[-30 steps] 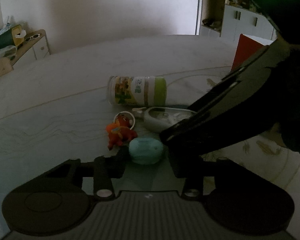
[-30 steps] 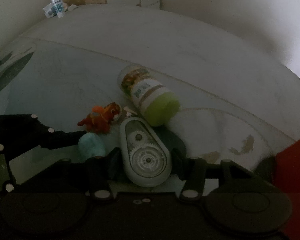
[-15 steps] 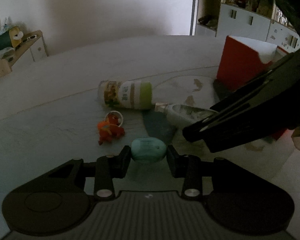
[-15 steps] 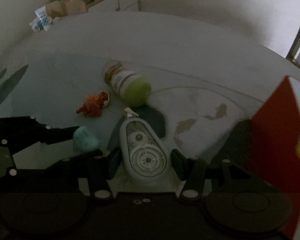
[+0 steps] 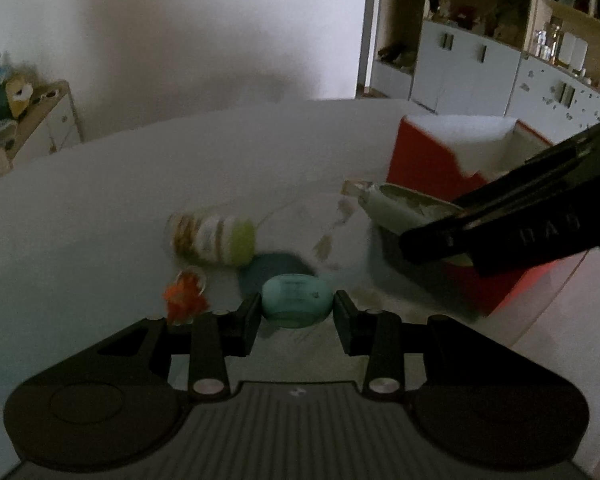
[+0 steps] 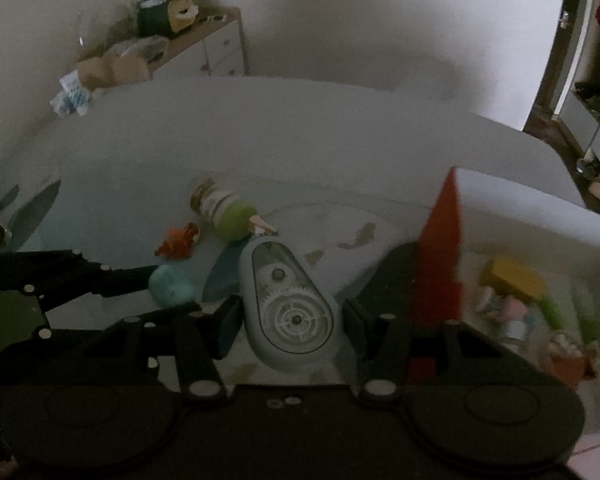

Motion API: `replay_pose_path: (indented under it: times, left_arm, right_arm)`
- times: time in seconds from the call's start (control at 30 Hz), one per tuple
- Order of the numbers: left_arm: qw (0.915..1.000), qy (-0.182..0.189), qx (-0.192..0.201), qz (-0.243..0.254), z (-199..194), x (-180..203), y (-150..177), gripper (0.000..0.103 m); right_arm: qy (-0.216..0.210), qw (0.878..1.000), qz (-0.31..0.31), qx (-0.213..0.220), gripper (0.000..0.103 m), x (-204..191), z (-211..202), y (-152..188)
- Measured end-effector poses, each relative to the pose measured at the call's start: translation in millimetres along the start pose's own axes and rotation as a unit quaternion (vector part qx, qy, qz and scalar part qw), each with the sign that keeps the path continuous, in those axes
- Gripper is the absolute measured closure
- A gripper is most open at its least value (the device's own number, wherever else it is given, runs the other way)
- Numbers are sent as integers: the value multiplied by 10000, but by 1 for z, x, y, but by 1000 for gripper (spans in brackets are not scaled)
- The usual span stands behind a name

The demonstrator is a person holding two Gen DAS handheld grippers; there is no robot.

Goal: Organize rigid objects
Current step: 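Carry the teal block and tape dispenser in both tools over the box, then lower both tools into the box and open them to release the items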

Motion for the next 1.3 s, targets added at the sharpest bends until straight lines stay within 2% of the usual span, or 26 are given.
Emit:
replay_pose_path:
  times: [0.23,0.5,0.97,1.3]
  left_arm:
    - [9995,150,237,133,-19,40,-36,65]
    - [9985,297,378,278,-26,89,-63,65]
    - [9981,343,248,452,5,169,-84,65]
    - [9980,256,-16,586,41,213,-94,65]
  right_arm:
    - [-28,9997,122,227,49,30,-37,0]
    - [40,9988,261,409,49,82,-72,14]
    - [278,9972,513,476,49,177,-99,43]
    - [329,9969,574,417,49,239,-93,53]
Point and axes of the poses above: each gripper's, at about its wrist camera, not at the fingertips, and z roughly the way its jaws point, x to its right, y to its underside, the point moved 8 cm from there along z, roughly the way its jaws point
